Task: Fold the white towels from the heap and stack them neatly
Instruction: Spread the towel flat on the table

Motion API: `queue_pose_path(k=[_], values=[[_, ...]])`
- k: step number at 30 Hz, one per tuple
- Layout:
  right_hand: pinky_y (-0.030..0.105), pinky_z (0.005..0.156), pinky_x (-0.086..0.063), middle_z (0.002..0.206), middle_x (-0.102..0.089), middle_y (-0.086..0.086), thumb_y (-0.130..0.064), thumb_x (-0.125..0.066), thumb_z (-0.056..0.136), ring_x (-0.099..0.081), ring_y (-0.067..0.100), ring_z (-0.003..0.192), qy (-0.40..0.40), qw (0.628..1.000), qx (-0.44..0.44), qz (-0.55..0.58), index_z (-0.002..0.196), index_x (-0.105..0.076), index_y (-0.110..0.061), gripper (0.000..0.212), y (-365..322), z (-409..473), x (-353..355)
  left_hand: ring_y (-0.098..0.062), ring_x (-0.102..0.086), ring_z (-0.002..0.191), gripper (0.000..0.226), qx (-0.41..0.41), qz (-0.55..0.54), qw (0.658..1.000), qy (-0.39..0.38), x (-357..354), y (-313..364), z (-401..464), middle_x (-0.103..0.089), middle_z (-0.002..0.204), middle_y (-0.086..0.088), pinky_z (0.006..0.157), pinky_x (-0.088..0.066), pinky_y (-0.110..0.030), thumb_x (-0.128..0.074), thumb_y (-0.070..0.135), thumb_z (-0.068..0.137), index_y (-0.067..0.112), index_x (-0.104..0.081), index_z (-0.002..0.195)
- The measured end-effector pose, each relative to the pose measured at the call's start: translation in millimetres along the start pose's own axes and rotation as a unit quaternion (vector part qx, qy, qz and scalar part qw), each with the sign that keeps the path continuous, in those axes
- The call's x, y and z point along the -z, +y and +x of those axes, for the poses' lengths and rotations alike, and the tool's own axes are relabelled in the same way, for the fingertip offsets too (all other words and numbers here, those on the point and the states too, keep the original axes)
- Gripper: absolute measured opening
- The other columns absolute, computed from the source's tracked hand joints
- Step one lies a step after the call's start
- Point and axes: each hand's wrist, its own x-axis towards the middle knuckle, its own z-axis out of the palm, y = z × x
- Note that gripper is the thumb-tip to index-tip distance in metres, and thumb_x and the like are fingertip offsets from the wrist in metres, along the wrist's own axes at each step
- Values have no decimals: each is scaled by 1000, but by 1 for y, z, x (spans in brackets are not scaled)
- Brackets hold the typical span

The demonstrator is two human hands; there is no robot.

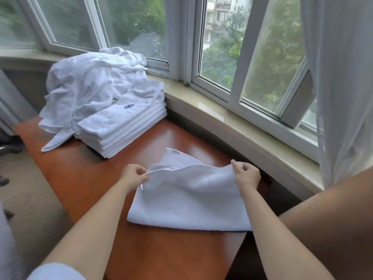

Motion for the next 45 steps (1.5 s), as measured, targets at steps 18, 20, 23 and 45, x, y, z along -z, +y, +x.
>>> queue_pose_path(k=[18, 20, 23, 45], values=[[28, 47, -17, 37, -19, -6, -16, -58, 92, -21, 13, 47, -41, 988, -58, -138, 43, -22, -21, 61, 43, 53, -55, -10, -44, 108, 12, -123, 97, 970, -188, -108, 52, 91, -60, 107, 7, 86, -31, -18, -78, 21, 77, 29, -69, 73], [27, 46, -17, 37, -19, -7, -14, -58, 92, -21, 11, 47, -40, 988, -56, -138, 41, -22, -23, 63, 47, 53, -59, -5, -35, 119, 4, -121, 114, 967, -191, -118, 51, 92, -49, 128, 13, 97, -26, -19, -74, 28, 79, 31, -71, 79], [27, 47, -20, 41, -20, -7, -14, -58, 93, -22, 11, 48, -36, 987, -58, -142, 42, -23, -23, 62, 52, 53, -60, -7, -31, 131, 8, -125, 169, 957, -199, -127, 46, 93, -40, 142, 11, 100, -31, -26, -70, 32, 80, 31, -74, 86], [30, 63, -30, 74, -52, 9, -25, -53, 98, -47, 24, 73, 63, 990, 82, -97, 71, -56, -7, 33, -4, -5, 1, -27, -62, 79, 26, -53, 183, 981, 26, -14, 54, 24, -68, 81, -9, 61, -39, -28, -77, 34, 78, 8, -71, 78]])
